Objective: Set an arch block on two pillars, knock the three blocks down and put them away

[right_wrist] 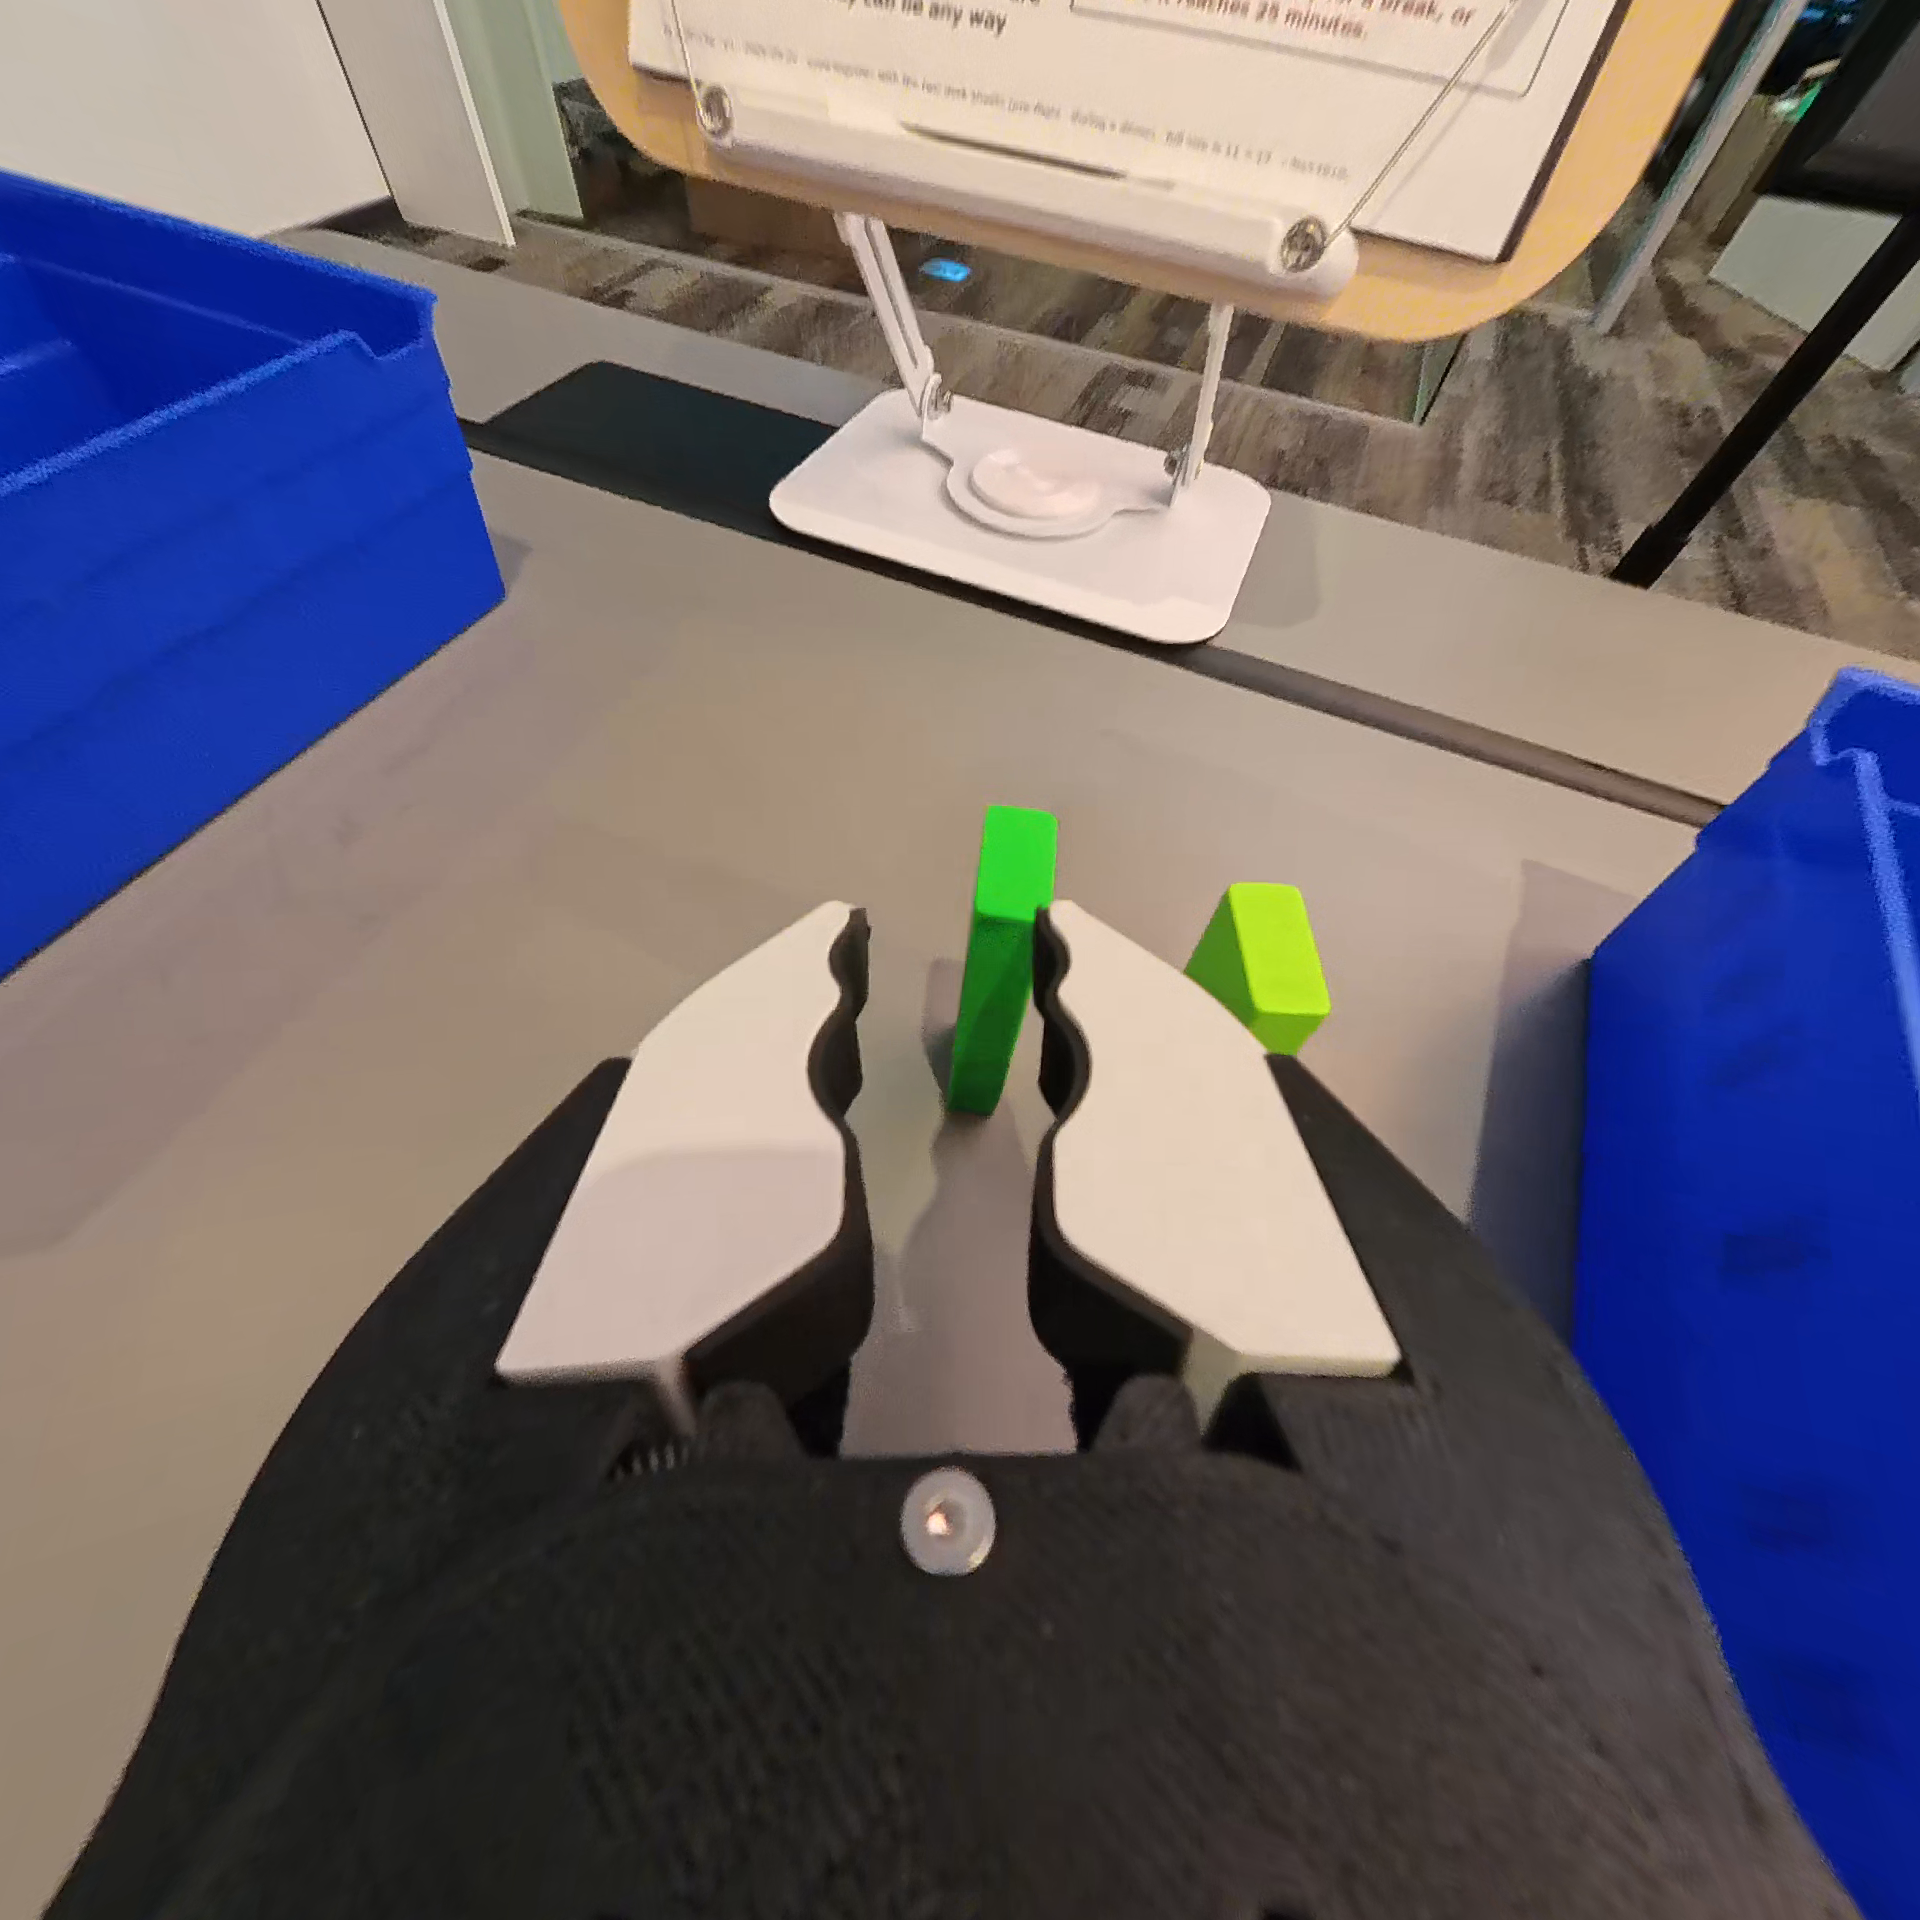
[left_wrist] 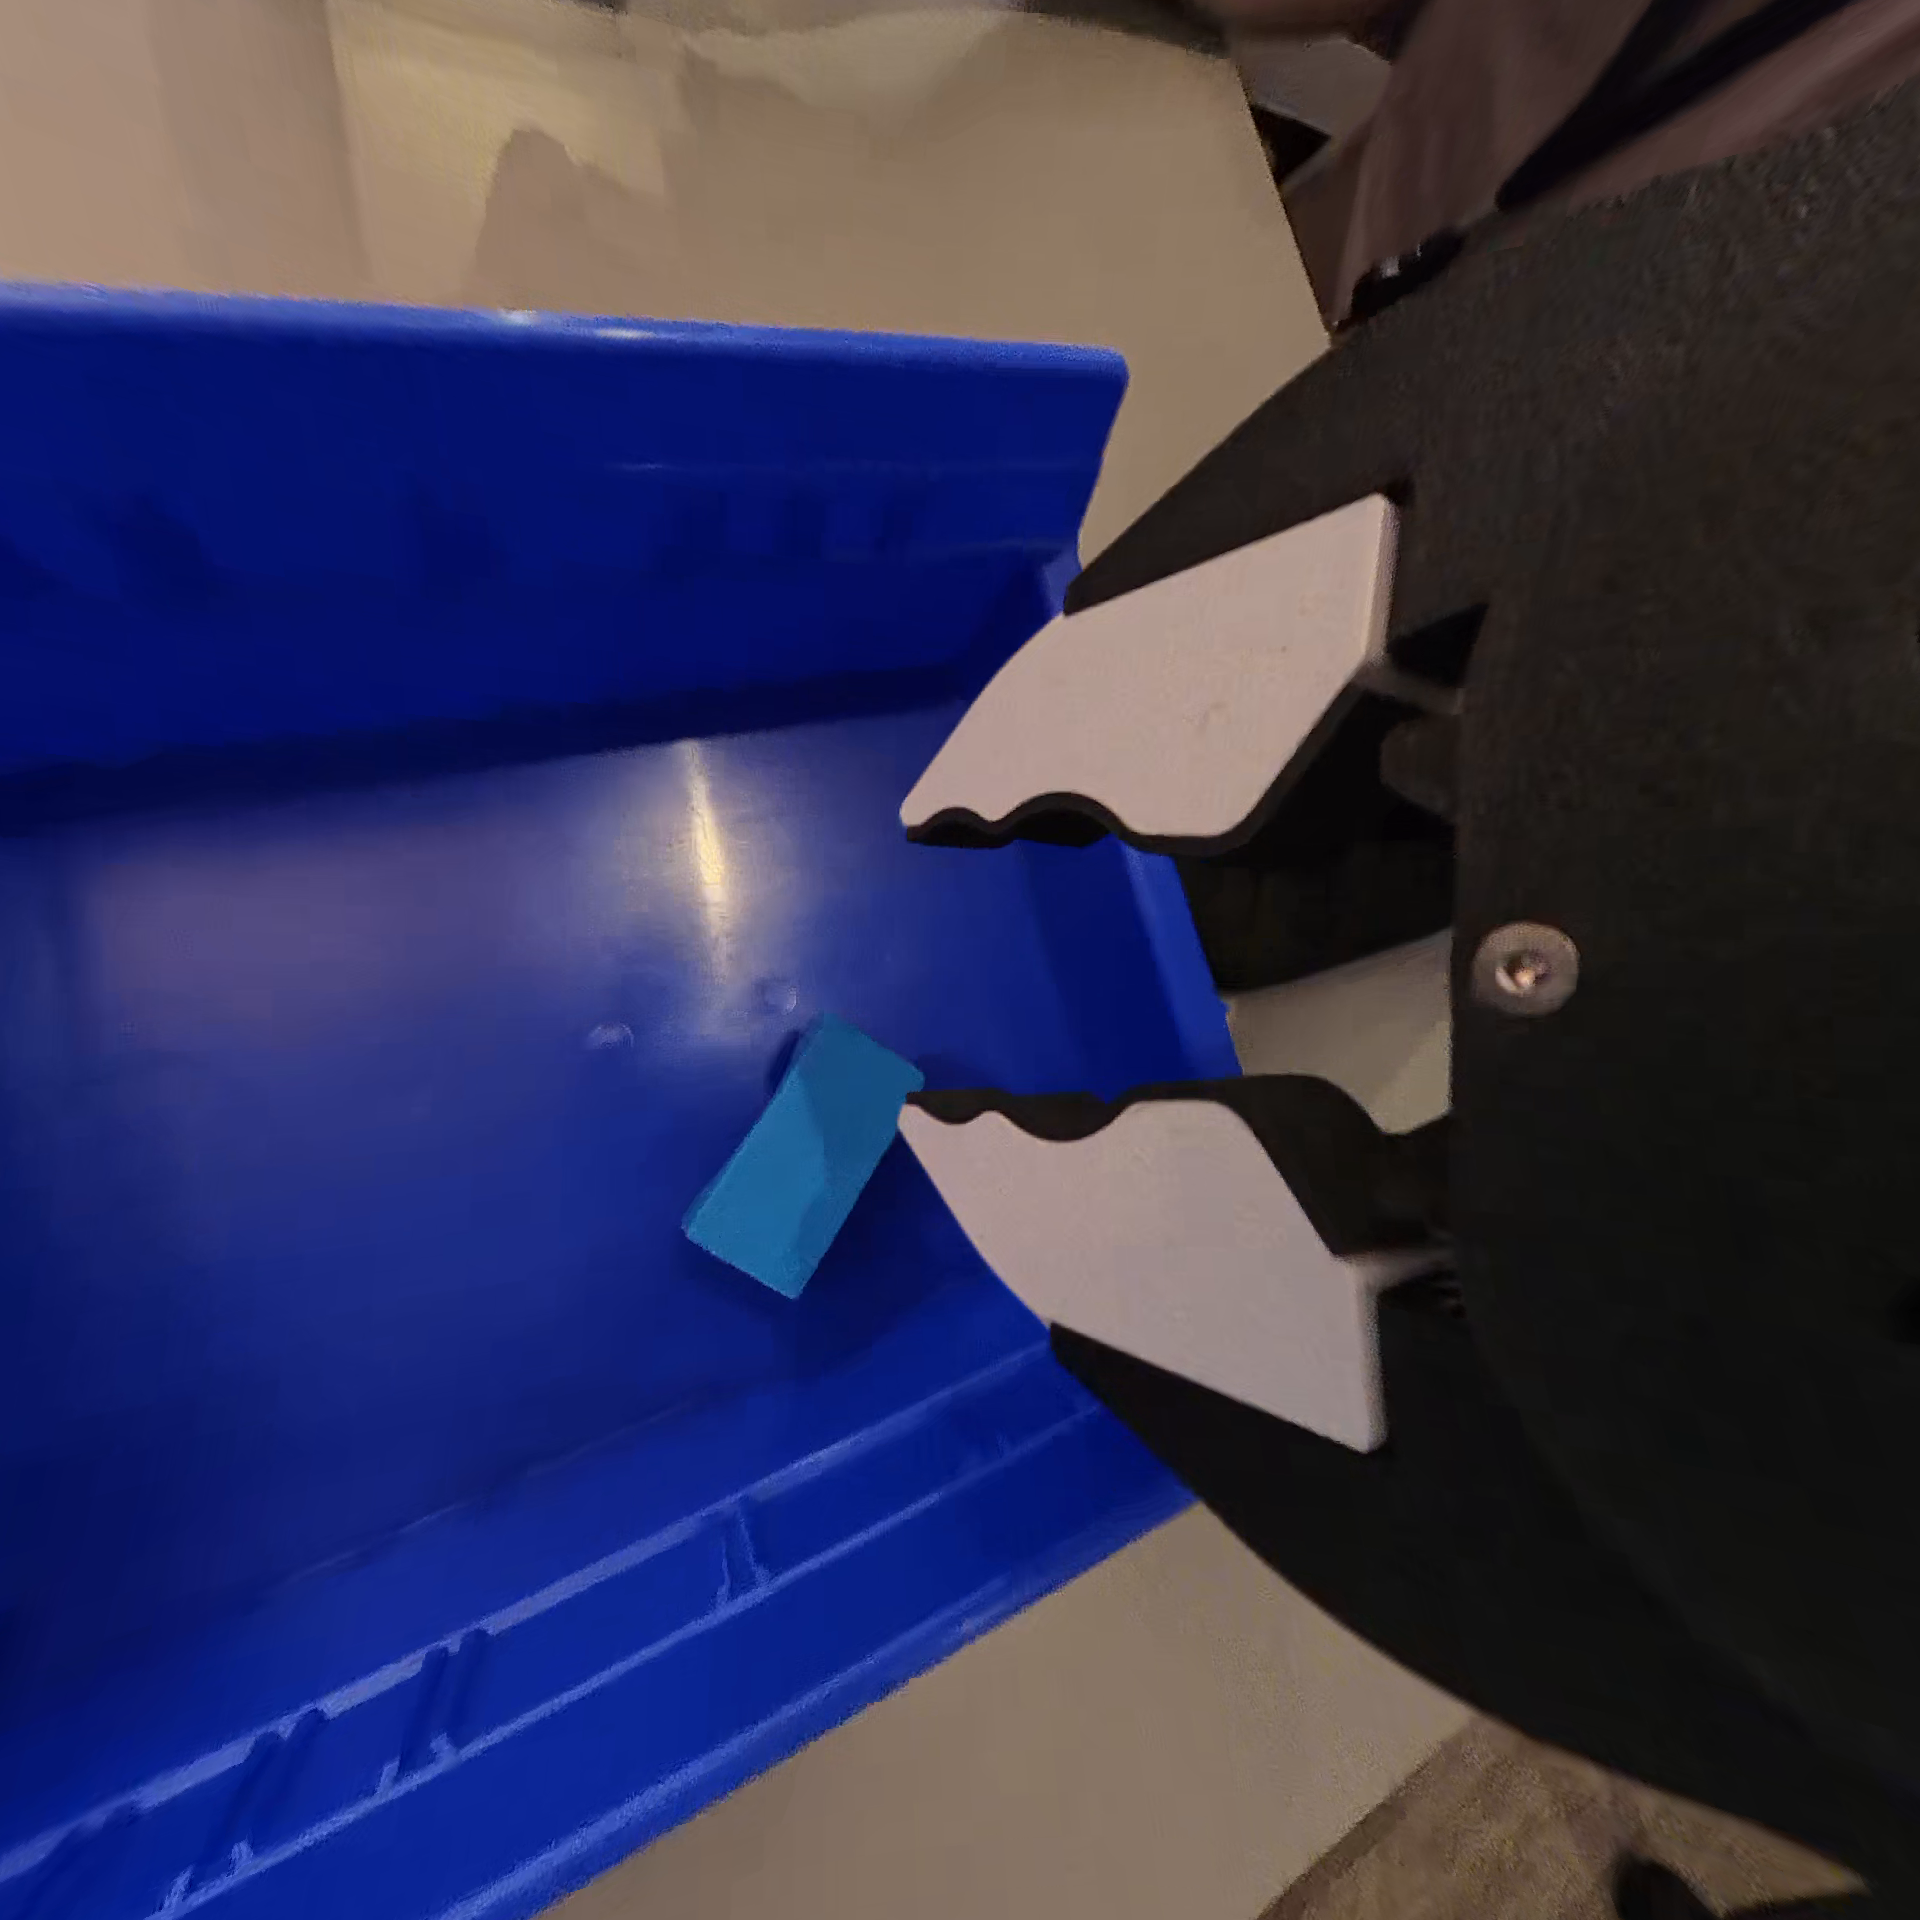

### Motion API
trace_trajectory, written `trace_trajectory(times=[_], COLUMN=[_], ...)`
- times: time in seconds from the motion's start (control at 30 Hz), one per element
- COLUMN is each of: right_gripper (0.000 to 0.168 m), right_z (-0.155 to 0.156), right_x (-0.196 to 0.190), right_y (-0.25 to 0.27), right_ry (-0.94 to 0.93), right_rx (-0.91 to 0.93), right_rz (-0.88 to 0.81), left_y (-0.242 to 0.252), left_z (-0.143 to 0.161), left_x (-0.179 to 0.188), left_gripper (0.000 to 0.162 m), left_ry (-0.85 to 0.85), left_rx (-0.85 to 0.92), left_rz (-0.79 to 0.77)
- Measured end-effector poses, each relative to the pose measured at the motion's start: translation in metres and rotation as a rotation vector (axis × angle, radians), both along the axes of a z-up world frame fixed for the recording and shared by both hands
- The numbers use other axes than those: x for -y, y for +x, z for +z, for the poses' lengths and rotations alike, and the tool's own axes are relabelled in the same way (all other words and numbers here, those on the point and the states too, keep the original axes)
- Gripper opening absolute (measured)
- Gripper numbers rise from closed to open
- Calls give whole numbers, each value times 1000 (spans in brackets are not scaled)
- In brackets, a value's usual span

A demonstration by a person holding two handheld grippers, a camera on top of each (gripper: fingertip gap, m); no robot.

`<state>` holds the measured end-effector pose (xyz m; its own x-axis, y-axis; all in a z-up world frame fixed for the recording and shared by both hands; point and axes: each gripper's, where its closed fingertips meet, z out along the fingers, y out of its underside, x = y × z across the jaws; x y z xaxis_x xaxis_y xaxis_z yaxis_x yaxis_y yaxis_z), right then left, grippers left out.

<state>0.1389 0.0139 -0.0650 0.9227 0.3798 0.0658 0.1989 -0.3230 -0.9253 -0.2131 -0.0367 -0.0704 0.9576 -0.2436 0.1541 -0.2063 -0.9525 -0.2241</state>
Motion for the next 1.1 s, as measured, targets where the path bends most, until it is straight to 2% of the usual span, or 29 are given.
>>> trace_trajectory(times=[0.2,0.4,0.77,1.1], right_gripper=[32,32,32,32], right_z=[18,22,23,24], right_x=[5,7,8,9], right_y=[4,5,2,3], right_ry=[50,58,62,60], right_rx=[-35,-59,-53,-57], right_rz=[5,17,42,48], left_y=[-11,-19,-30,-35], left_z=[-19,-40,-65,-74], left_x=[-2,2,-7,-13], left_gripper=[51,60,62,53], left_ry=[-71,-171,-230,-245], left_rx=[-61,-73,-138,-170], left_rz=[61,104,154,187])
